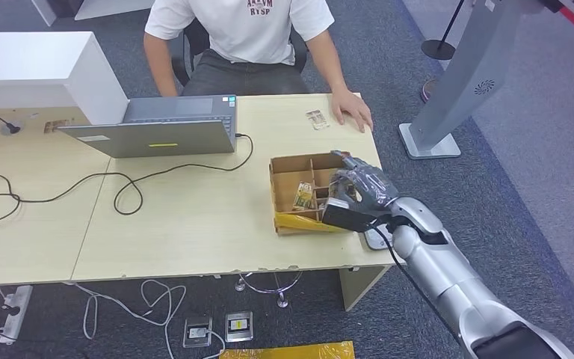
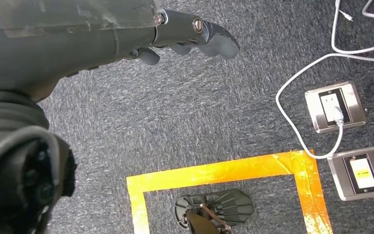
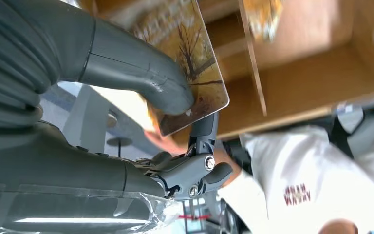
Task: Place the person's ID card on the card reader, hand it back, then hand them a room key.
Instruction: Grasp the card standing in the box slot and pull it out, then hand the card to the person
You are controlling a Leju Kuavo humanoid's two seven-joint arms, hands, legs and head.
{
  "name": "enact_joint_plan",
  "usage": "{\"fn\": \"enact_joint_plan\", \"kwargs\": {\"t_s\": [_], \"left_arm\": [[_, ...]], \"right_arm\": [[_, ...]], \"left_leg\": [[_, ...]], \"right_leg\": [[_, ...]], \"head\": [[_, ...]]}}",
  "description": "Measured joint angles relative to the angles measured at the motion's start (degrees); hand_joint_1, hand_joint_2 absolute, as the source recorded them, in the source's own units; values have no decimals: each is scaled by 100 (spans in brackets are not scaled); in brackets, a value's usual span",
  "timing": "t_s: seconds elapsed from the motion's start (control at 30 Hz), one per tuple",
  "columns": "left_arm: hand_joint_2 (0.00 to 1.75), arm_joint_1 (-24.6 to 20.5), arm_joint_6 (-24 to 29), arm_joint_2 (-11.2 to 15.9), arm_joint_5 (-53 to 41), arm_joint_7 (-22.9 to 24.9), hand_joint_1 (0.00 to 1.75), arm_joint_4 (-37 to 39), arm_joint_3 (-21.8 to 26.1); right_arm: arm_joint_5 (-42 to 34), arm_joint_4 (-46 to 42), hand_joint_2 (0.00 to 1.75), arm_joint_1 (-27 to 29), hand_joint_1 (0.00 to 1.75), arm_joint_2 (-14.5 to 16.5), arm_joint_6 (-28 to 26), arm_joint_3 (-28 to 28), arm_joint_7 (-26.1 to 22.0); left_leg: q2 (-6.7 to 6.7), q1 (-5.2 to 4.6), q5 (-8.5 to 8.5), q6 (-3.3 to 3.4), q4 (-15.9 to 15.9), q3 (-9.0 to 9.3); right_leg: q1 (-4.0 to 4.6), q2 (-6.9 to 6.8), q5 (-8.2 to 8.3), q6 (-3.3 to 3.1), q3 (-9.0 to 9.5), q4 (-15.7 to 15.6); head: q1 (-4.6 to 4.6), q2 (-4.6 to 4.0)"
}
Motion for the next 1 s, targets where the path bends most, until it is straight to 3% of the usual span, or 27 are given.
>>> {"fn": "enact_joint_plan", "kwargs": {"t_s": [0.37, 0.6, 0.8, 1.0], "left_arm": [[0, -16, 2, -4, 2, -9, 0, 0, 0], [0, -19, -15, -5, 12, -36, 0, 0, -1], [0, -80, -128, -7, -90, -14, 0, 0, -68], [0, -206, -229, 9, -177, 87, 0, 0, -164]], "right_arm": [[-30, -190, 175, -1190, 175, -50, 112, -371, -51], [53, -162, 175, -1649, 175, -38, 166, -431, -274], [270, 470, 175, -2192, 175, 141, 118, -397, -527], [444, 1493, 175, -2923, 175, 534, 125, -285, -667]], "left_leg": [[1, 0, 2, 2, 1, 2], [0, 0, 2, 2, 1, -3], [-5, 0, 4, 3, 1, -6], [-7, 1, 6, 2, 1, -8]], "right_leg": [[0, 2, 1, 1, -1, 1], [0, 0, 1, 0, -2, 1], [0, -5, 1, 1, -1, 2], [1, -5, 1, 0, -4, 6]], "head": [[-1, 0], [0, 0], [1, 0], [0, 0]]}}
